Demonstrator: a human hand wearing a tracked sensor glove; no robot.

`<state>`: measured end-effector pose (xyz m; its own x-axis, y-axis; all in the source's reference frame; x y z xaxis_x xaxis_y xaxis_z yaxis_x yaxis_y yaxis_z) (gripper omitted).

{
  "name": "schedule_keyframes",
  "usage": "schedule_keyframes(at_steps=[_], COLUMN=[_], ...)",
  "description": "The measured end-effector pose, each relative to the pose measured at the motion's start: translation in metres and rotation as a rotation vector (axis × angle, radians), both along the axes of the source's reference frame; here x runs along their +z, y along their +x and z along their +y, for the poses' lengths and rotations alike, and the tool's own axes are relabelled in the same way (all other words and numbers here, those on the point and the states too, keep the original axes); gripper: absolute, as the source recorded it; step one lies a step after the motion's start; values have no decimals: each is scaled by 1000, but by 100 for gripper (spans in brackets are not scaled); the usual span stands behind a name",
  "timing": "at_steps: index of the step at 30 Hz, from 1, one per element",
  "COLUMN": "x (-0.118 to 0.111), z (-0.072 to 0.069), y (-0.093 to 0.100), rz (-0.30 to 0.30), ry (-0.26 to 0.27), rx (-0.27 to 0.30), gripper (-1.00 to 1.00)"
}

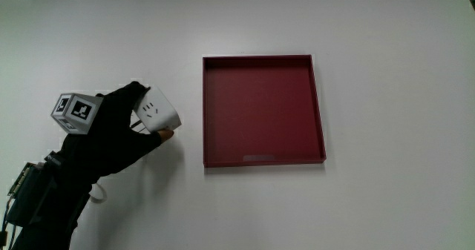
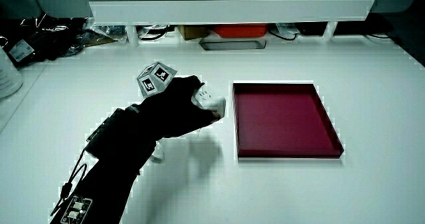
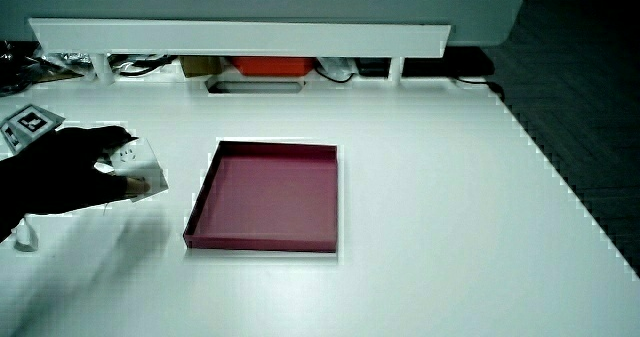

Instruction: Place socket

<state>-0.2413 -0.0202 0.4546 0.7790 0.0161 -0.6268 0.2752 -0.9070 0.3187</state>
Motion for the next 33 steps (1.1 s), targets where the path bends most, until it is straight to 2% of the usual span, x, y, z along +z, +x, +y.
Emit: schedule_keyframes(at_steps=[1, 2, 3, 4, 6, 8, 9, 10, 11, 14, 15, 16, 17, 19, 24, 26, 27, 28, 31, 33], x=[3, 6, 9, 13, 18, 22, 42, 45, 46, 54, 52, 49, 53, 57, 62, 58, 59, 58, 60, 64], z=[1, 0, 0, 0, 0, 0, 1, 1, 1, 2, 2, 2, 2, 3, 2, 3, 4, 4, 4, 5], y=[-3, -7, -10, -14, -19, -21, -30, -32, -30, -33, -31, -30, -31, -34, -36, -34, -34, -32, -33, -34], rz=[-15, -19, -11, -25, -32, -58, -59, -119, -84, -107, -96, -119, -107, -91, -101, -82, -101, -83, -87, -109], ry=[-33, -8, -38, -14, -57, -76, -97, -81, -102, -116, -126, -124, -142, -151, -165, -166, -163, -166, -176, -182], rx=[-23, -23, -55, -41, -80, -90, -62, -96, -73, -83, -90, -115, -99, -126, -125, -135, -140, -124, -138, -126], gripper=[0, 0, 0, 0, 0, 0, 0, 0, 0, 0, 0, 0, 0, 0, 0, 0, 0, 0, -17, -28])
